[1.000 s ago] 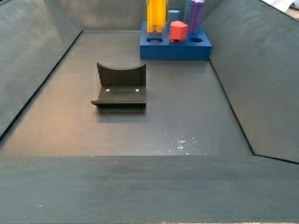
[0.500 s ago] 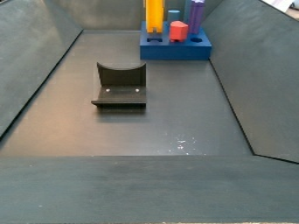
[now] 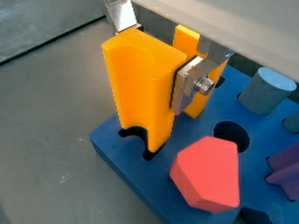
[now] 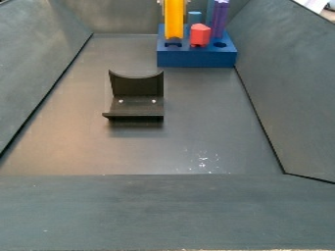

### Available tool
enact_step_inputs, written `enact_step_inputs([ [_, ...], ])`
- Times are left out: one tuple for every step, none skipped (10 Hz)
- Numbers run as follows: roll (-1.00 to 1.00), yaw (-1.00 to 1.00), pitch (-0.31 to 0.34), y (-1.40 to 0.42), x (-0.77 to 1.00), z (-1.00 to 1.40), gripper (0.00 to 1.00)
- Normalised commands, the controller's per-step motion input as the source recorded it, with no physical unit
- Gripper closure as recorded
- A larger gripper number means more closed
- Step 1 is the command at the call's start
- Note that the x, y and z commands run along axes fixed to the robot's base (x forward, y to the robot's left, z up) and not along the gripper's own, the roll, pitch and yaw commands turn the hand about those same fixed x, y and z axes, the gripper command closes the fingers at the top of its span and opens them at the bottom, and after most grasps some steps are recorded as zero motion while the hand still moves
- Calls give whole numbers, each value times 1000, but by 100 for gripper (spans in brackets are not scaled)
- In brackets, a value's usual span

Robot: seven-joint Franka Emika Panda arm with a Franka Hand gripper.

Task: Pick up the arch object. Move up. Place the arch object on the fixture. Regrasp the arch object. Rotate the arch object. Move to above the board. Insert the arch object.
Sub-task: Insert the arch object.

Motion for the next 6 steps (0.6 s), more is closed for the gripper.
enact_step_inputs([
  [24,0,0,0,17,-54,100],
  [0,0,-24,0,0,-40,100],
  [396,0,16,-29,0,-314,100],
  [387,0,10,-126,71,-189,100],
  [0,0,-14,0,0,0,100],
  [0,0,0,0,23,-6,100],
])
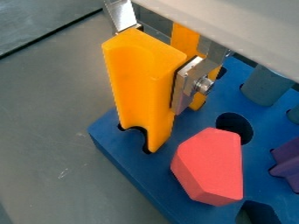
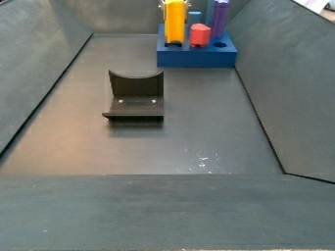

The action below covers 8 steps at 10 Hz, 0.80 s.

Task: Pick up the arch object. Move up. Place the arch object on the fixture. Regrasp the arch object. Rotate the arch object. Move to above the board. Insert the arch object.
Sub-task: Insert the arch object.

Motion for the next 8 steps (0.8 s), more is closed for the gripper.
enact_step_inputs([
  [0,0,-20,-26,337,-217,100],
  [-67,0,-126,0,251,-120,100],
  [-39,0,-167,0,0,0,100],
  [26,0,-111,0,-143,0,100],
  [67,0,-86,0,-143,-63,100],
  [89,0,-86,0,-140,-226,100],
  [57,0,-130,0,-54,-351,100],
  [27,0,-117,0,0,-343,100],
])
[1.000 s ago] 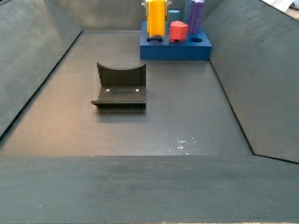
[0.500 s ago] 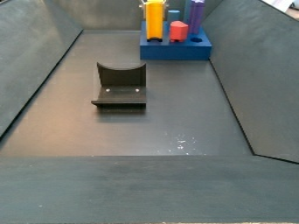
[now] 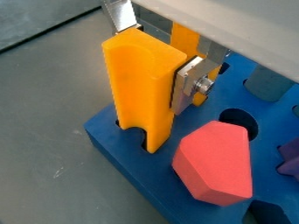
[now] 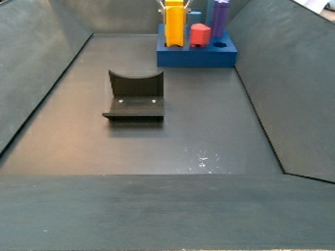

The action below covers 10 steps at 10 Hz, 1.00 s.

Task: Pick up the arch object. Move up. Place the arch object on the fixture. Regrasp the arch object. Rotate the arch object. Move to above the board. Insert the arch object.
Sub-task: Insert the arch object.

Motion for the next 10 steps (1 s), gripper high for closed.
enact_step_inputs([
  [0,0,-97,0,0,-263,100],
  [0,0,-90,0,0,-271,100],
  [-57,0,-91,0,69,-263,100],
  [-83,-9,-103,0,74,-274,100],
  [-80,-9,-110,0,54,-289,100],
  [-94,-23,-123,0,46,-300,100],
  [-44,-9,-126,0,0,-334,100],
  [-1,-9,-147,0,0,-411,100],
  [10,0,-134,0,0,-489,100],
  [84,0,-137,0,0,-549,100],
])
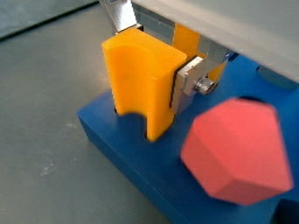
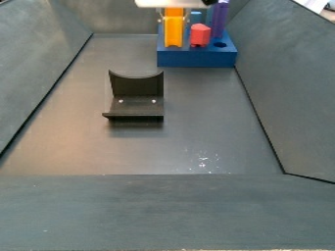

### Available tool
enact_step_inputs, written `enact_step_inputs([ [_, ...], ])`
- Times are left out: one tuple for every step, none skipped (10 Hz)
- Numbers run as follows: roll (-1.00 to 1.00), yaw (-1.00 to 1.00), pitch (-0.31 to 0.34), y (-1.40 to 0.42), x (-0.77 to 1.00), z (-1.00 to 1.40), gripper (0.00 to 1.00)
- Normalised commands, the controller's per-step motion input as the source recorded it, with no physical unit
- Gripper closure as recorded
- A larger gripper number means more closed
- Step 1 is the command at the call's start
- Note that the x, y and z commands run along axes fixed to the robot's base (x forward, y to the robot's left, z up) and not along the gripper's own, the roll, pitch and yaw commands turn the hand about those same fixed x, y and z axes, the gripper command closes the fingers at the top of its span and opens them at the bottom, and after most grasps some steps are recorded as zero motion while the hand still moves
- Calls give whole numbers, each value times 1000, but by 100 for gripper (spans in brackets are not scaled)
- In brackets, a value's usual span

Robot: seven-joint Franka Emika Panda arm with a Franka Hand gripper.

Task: Pick up the arch object. Move up. Place the arch object on the fixture. Regrasp the arch object. Rotate the arch object. Move to above the board. Insert the arch object.
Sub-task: Insert the arch object.

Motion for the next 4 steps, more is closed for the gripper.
enact_step_inputs([
  [91,0,-120,-9,0,-503,100],
  [6,0,-70,-34,0,-294,100],
  [-63,0,0,57,0,0,100],
  [0,0,0,0,0,0,100],
])
